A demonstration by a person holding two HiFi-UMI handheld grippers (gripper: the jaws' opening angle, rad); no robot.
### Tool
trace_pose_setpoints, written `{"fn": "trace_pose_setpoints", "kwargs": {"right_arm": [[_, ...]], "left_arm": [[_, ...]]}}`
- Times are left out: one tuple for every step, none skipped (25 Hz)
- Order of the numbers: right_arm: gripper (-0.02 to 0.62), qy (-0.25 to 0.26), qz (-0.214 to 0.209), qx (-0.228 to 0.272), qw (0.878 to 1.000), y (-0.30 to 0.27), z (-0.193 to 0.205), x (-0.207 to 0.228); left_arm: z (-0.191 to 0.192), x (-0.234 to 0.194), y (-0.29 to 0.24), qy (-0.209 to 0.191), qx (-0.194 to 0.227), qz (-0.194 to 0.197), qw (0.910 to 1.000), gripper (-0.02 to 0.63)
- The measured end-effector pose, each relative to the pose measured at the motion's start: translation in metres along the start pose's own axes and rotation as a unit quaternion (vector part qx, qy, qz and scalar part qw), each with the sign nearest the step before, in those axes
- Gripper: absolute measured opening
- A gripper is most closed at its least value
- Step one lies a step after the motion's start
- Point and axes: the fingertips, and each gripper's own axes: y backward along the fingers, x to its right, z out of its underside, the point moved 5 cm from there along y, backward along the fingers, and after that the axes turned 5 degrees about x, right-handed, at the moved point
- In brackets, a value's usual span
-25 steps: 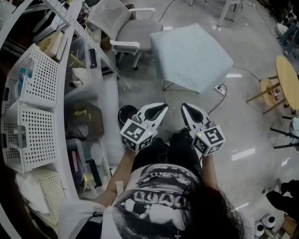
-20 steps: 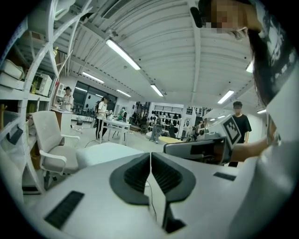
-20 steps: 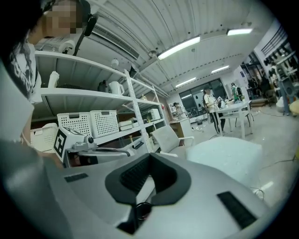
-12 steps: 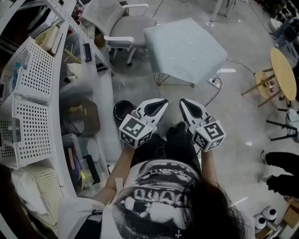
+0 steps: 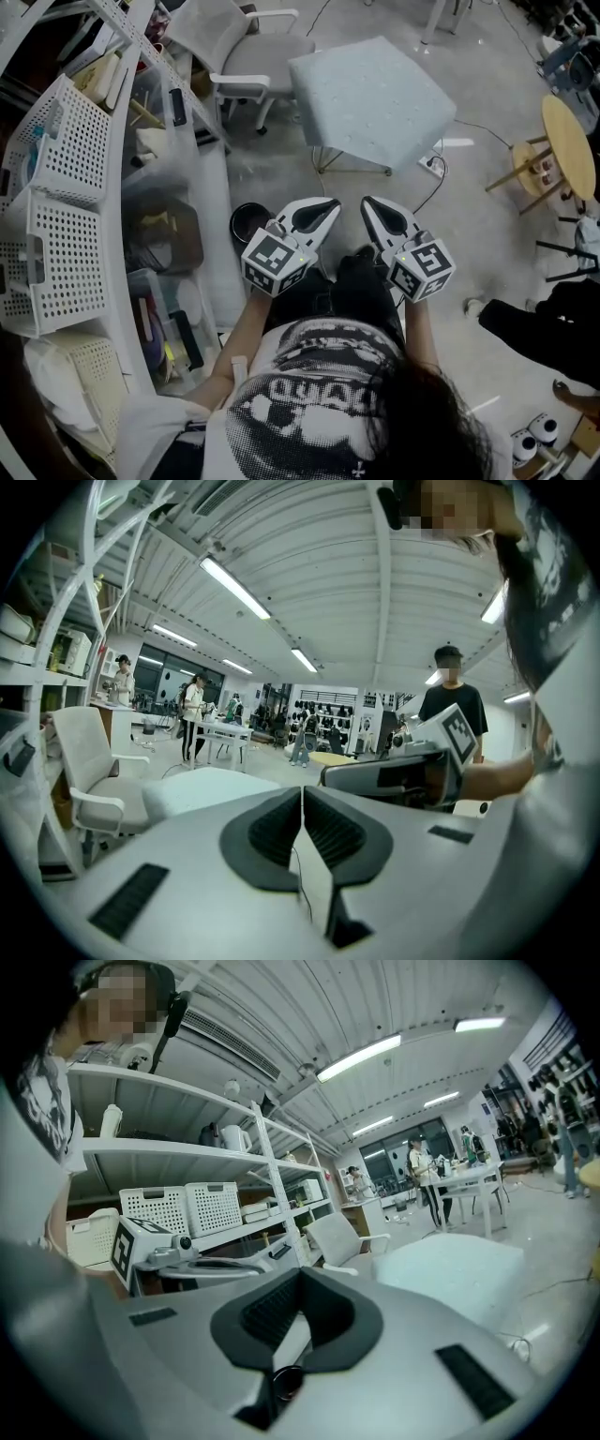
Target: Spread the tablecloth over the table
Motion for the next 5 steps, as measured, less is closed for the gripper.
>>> {"fn": "trace_pose_setpoints", "kwargs": {"right_arm": [[-0.005,0.0,-0.001,0.0,1.0,-0.0005,0.0002,-0.0006],[-0.005,0.0,-0.001,-0.001,1.0,-0.0008,0.0003,-0.0013],[-0.005,0.0,-0.002,-0.001,1.0,-0.0011,0.0005,-0.002],[-0.005,0.0,-0.003,-0.002,1.0,-0.0014,0.0008,-0.0027],[-0.005,0.0,-0.004,-0.002,1.0,-0.0017,0.001,-0.0034]], "left_arm": [[0.0003,-0.0002,0.0006,0.0,0.0,0.0,1.0,0.018],[0.0007,-0.0002,0.0011,0.0,-0.001,0.0,1.0,0.018],[0.0012,-0.0002,0.0017,0.0,-0.001,0.0,1.0,0.018],[0.0017,-0.0002,0.0022,0.0,-0.002,0.0,1.0,0.018],[0.0022,-0.0002,0.0027,0.0,-0.003,-0.001,1.0,0.018]]}}
